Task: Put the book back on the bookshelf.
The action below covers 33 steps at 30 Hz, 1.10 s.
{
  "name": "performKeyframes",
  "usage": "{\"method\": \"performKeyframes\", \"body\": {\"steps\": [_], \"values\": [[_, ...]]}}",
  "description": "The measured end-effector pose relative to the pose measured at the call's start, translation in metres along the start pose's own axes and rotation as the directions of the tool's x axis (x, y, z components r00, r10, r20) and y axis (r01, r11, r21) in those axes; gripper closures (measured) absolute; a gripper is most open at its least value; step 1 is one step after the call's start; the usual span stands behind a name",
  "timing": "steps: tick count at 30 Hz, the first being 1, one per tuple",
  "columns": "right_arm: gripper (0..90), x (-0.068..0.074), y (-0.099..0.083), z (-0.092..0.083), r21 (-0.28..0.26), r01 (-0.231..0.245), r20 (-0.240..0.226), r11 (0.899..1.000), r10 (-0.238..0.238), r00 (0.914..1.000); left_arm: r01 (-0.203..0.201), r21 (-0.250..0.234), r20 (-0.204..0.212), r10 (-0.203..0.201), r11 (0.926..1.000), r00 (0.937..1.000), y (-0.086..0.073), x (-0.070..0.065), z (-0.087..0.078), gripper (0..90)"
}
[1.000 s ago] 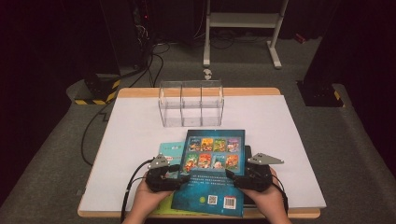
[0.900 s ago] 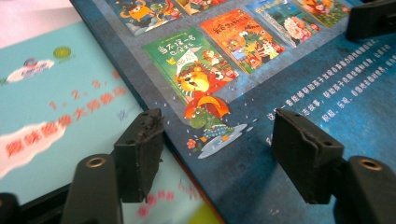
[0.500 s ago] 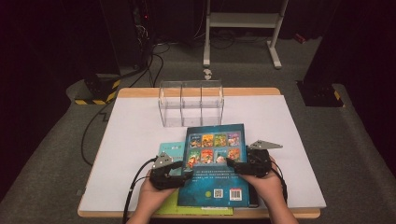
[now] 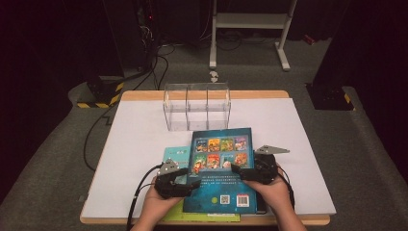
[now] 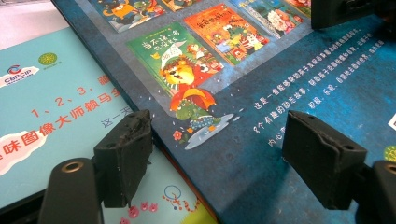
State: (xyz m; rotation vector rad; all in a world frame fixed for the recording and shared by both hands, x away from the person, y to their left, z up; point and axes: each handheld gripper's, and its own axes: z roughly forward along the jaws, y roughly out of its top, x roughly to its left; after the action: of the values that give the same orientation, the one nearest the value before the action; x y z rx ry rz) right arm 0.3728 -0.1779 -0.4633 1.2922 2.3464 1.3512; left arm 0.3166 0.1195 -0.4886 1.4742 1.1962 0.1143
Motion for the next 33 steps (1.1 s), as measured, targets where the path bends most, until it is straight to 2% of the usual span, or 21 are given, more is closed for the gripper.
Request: {"method": "performKeyframes", "body": {"steps": [7,9,15,25,33], "values": [[20.1,-0.001,0.000,-0.001,0.012,-0.025,-0.017,1.000,0.025,0.9995,0.002,-0.004,-0.002,-0.002,1.0000,1.0000,-0.001,0.000,0.000,24.4],[24.0,-0.002,0.000,-0.004,0.014,-0.047,-0.023,0.999,0.047,0.9986,0.003,-0.005,-0.002,-0.003,1.0000,1.0000,-0.001,0.000,0.000,24.4],[29.5,-0.001,-0.001,-0.007,0.006,-0.048,-0.023,0.999,0.048,0.9986,-0.001,-0.004,-0.004,0.001,1.0000,1.0000,-0.001,0.000,0.000,24.4],[33.1,0.003,-0.002,-0.013,-0.003,-0.021,-0.005,1.000,0.021,0.9998,-0.004,-0.003,-0.003,0.004,1.0000,1.0000,-0.001,0.000,0.000,24.0],[33.4,0.011,-0.003,-0.019,-0.021,0.012,0.023,1.000,-0.012,0.9997,0.010,-0.002,0.005,-0.010,0.9999,0.9999,-0.001,0.000,0.000,22.2]]}}
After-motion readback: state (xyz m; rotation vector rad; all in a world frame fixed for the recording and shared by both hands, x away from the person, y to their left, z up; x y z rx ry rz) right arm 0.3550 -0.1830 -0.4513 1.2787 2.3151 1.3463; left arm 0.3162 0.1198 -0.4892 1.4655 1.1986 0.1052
